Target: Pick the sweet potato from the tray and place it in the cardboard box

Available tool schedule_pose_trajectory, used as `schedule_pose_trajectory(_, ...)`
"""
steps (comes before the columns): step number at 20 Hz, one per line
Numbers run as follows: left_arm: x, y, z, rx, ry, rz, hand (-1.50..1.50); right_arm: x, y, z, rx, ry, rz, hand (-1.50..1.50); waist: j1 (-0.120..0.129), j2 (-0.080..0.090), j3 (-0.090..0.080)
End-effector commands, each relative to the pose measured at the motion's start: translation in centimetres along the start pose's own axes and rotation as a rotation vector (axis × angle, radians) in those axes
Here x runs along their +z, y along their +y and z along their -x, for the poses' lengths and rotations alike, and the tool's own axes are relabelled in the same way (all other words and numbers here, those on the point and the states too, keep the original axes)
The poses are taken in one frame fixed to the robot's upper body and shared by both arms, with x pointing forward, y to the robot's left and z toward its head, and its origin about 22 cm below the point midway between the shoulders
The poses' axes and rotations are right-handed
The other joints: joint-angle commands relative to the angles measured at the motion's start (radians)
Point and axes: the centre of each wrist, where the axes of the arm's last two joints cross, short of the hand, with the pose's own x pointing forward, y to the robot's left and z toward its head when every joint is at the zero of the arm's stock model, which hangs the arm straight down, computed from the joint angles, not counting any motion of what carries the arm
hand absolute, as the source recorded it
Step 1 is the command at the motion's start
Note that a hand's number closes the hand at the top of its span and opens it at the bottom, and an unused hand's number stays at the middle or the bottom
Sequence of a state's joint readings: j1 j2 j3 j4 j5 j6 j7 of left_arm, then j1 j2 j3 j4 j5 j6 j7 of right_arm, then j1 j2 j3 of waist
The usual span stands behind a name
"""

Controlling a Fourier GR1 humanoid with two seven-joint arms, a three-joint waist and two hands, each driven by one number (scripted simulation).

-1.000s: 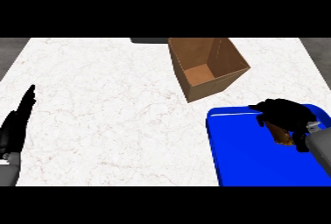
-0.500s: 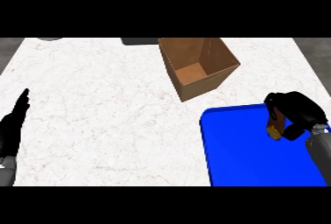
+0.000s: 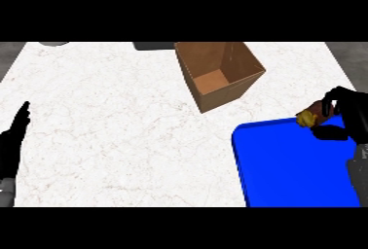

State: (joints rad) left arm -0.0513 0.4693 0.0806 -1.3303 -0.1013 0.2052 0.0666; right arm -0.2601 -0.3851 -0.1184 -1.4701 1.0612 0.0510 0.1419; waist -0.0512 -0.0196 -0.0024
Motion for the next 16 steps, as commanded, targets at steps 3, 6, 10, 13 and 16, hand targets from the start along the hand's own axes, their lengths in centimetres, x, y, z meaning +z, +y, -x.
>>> schedule_pose_trajectory(3, 1.1, -1.2, 0.3, -0.007, -0.031, 0.027, 0.00, 2.5, -6.3, -4.6, -0.061, -0.070, 0.190, 1.50, 0.040, 0.012, 0.001)
schedule_pose_trajectory(6, -1.4, -0.5, -1.1, 0.005, -0.024, 0.037, 0.00, 3.1, -8.2, -8.7, -0.111, -0.108, 0.181, 1.50, 0.043, 0.017, 0.001)
schedule_pose_trajectory(10, -1.2, -1.3, -1.1, 0.003, -0.030, 0.028, 0.00, 1.0, -8.8, -10.0, -0.216, -0.128, 0.170, 1.50, 0.053, 0.020, 0.002)
schedule_pose_trajectory(13, 0.2, -1.3, -1.3, 0.008, -0.045, 0.048, 0.00, -0.4, -10.0, -13.7, -0.316, -0.117, 0.161, 1.50, 0.066, 0.019, 0.002)
schedule_pose_trajectory(16, -0.8, -1.8, -1.4, 0.003, -0.058, 0.052, 0.00, -2.5, -11.2, -16.6, -0.349, -0.100, 0.154, 1.50, 0.066, 0.021, 0.002)
